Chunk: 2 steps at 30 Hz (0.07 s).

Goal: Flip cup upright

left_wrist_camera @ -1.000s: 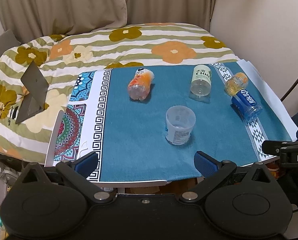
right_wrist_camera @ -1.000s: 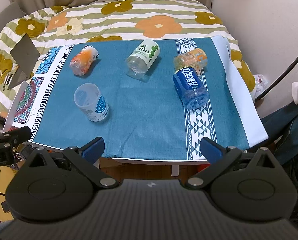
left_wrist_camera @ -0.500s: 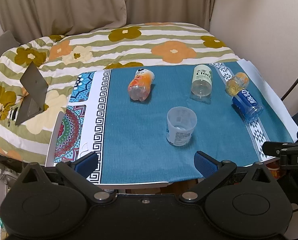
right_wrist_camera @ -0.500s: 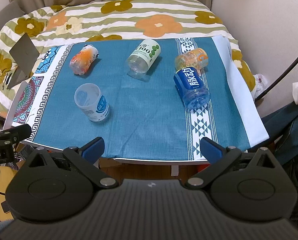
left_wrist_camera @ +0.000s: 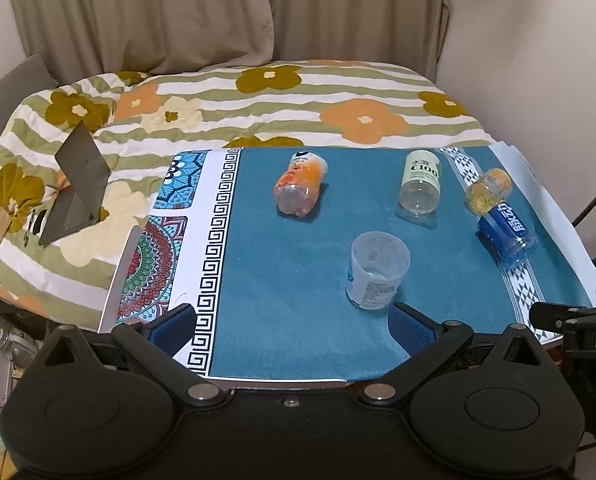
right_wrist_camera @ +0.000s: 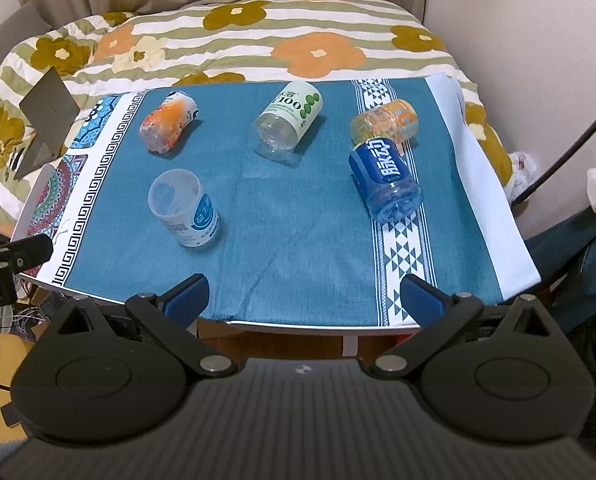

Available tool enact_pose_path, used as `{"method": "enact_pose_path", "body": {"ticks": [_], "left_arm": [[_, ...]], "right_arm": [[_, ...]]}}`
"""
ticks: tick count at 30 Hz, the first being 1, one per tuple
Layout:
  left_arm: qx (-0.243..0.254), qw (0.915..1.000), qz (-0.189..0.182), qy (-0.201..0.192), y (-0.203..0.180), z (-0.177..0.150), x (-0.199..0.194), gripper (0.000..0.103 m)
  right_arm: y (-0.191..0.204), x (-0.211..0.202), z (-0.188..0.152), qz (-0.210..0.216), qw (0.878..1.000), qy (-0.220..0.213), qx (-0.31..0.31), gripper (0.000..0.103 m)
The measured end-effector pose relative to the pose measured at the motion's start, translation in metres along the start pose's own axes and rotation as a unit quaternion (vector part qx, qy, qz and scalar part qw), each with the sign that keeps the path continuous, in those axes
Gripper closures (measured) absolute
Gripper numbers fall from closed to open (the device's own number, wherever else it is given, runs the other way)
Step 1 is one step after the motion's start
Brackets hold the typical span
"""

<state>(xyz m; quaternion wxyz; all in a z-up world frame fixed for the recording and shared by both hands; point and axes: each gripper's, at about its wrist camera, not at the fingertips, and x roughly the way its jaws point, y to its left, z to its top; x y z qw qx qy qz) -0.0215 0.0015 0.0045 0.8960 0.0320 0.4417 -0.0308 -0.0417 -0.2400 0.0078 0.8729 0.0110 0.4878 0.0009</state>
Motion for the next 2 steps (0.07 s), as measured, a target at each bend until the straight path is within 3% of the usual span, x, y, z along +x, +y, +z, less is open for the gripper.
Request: {"method": "enact_pose_path", "body": {"ticks": [2], "left_arm": [[-0.007,1.0,0.001,0.003,0.0038,0.0005,0.0019,0.0]], "right_arm": [[0.0023,0.0046,0.0006,0.01,1.0,-0.007,-0.009,0.0]]}}
